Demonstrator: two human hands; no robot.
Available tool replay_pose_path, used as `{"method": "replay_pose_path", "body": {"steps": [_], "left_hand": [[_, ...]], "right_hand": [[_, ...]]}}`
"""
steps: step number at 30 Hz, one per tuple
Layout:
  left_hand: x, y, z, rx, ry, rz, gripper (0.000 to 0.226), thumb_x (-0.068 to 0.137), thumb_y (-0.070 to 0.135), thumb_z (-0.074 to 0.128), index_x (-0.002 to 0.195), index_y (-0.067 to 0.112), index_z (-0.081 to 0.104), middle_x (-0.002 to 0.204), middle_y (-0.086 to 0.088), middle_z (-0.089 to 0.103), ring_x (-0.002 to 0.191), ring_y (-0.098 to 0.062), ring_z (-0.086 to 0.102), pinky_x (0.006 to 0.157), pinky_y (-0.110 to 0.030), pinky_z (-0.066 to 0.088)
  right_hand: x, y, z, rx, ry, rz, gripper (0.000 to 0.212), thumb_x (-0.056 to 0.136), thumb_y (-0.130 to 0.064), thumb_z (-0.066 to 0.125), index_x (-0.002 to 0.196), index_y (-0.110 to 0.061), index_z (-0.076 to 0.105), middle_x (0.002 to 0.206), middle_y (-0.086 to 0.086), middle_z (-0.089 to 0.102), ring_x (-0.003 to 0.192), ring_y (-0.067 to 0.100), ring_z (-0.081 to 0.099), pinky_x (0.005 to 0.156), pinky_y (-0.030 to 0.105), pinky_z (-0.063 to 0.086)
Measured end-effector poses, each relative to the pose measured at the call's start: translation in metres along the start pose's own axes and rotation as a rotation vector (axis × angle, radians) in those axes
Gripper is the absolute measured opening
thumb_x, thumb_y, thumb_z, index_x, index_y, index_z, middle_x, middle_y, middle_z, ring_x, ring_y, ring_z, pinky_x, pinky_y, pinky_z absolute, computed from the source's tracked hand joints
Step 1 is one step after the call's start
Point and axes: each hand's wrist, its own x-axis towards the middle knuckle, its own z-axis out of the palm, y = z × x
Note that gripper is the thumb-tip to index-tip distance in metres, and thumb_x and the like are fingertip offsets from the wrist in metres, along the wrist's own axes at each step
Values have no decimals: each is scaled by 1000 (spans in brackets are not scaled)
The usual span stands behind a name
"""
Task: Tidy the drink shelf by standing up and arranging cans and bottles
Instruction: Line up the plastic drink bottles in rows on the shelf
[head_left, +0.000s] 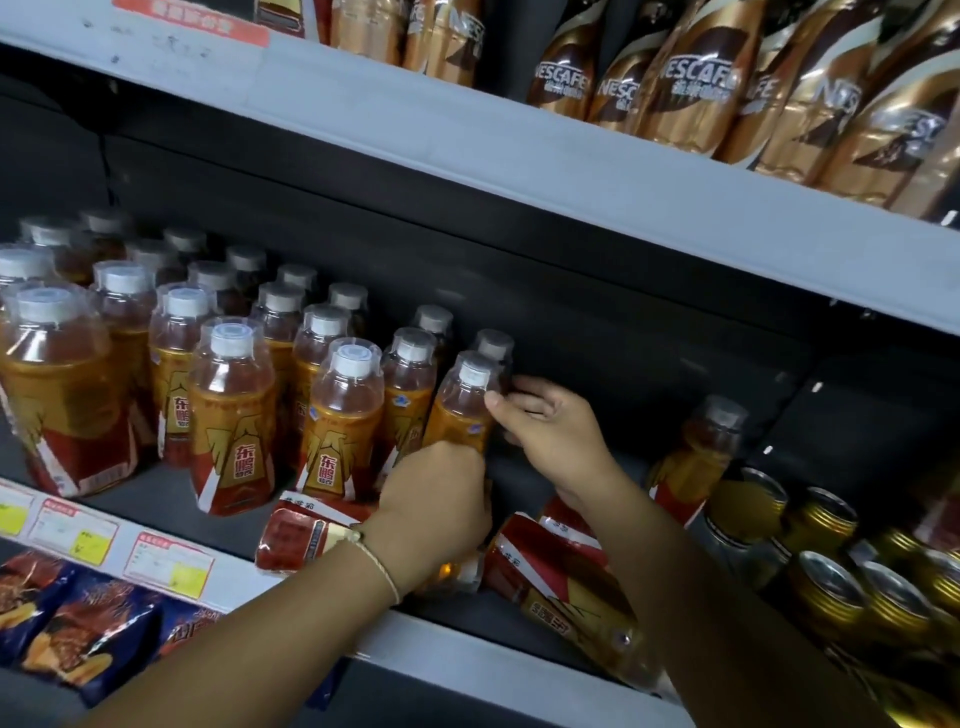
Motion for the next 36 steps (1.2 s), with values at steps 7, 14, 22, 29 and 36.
{"method": "replay_pose_path", "body": {"steps": [7,14,22,29,36], "left_hand": [[28,67,5,-79,67,129,19,86,31,57,75,24,43,86,-5,65,82,-26,65,58,-27,37],[64,176,22,-212,4,274,29,89,33,57,111,14,53,99,-6,56,93,-27,59,73,-36,51],[98,282,65,-249,-145,379,32,93,31,54,121,16,55,104,-9,66,93,-28,63,78,-32,52],[129,354,112,-286,-271,369,67,95,37,52,153,22,22,143,-14,48,129,-33,47,105,-37,43],[159,404,141,-485,-343,249,57,93,37,57,145,24,37,140,-8,52,125,-28,51,89,-22,35]], "right_hand": [[-19,-16,-86,-36,265,7,10,90,-22,75,97,-26,68,91,-6,70,80,9,67,67,18,56],[-51,-27,-199,-136,428,-45,6,89,-14,74,94,-15,77,94,5,75,89,22,72,81,36,61],[-75,-13,-332,-183,576,-140,15,93,8,62,104,1,69,94,2,66,71,-16,63,68,3,47],[-73,13,-416,-443,696,-119,30,97,-10,64,126,-4,59,100,-4,58,103,18,62,74,3,43],[-61,26,-462,-588,828,-132,70,81,-24,79,143,-14,48,140,8,56,130,27,53,110,39,43]]}}
